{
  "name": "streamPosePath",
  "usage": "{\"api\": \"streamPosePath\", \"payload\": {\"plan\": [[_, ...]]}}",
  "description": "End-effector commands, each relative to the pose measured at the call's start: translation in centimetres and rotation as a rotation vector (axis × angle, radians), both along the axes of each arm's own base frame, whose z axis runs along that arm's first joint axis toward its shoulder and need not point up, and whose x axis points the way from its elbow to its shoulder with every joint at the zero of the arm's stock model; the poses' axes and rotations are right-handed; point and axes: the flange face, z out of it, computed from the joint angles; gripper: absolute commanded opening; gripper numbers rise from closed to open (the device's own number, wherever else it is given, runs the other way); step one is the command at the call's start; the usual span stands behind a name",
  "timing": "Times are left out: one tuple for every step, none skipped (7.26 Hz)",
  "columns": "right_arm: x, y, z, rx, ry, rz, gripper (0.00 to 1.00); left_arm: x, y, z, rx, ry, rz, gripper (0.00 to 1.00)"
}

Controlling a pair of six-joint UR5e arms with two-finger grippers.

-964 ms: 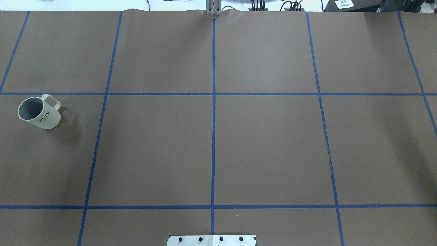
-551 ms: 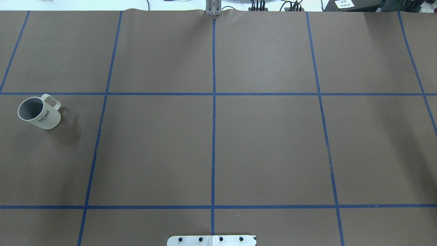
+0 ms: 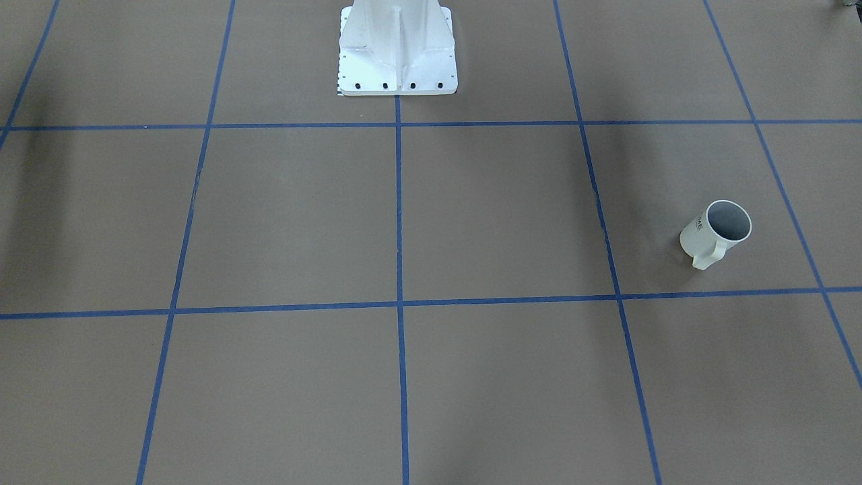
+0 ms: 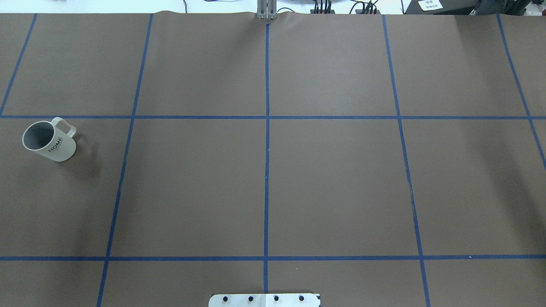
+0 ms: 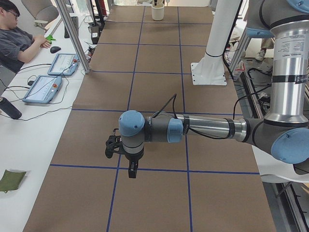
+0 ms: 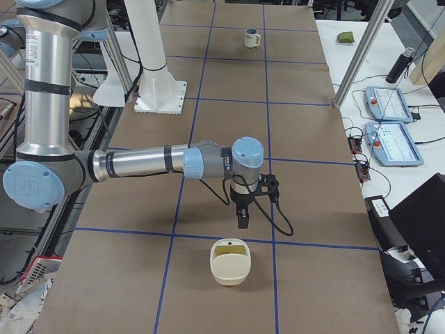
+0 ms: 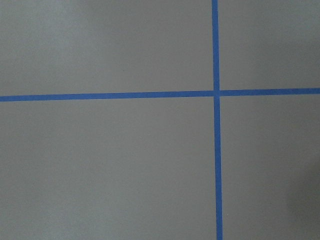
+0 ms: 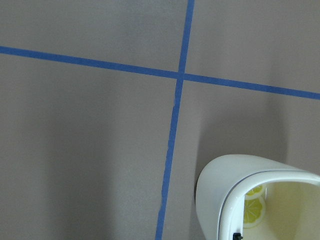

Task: Left arm hands cup to right arm to dump lemon

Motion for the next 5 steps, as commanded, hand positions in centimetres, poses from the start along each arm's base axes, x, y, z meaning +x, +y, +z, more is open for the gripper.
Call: {"api": "streamPosePath", "payload": {"plan": [[-0.2, -0.1, -0.6, 0.006, -0.022, 0.000, 1.00, 0.2, -0.3, -0.5, 0.041, -0.001, 0.006, 1.00], [-0.3, -0.1, -0.7, 0.000, -0.037, 0.004, 1.00, 0.2, -0.7, -0.6, 0.083, -0.010, 0.001, 1.00], [-0.3, -0.1, -0.6, -0.017, -0.040, 0.022, 1.00, 0.2, -0.9, -0.9, 0.121, -0.010, 0.002, 1.00], [-0.3, -0.1, -0.2, -0.050, -0.036, 0.053, 1.00, 0.2, -0.8, -0.8, 0.127, -0.006, 0.002, 1.00], [-0.3, -0.2, -1.1, -0.042, -0.040, 0.069, 1.00, 0.3, 0.4, 0.1, 0.108, -0.005, 0.004, 1.00]]}}
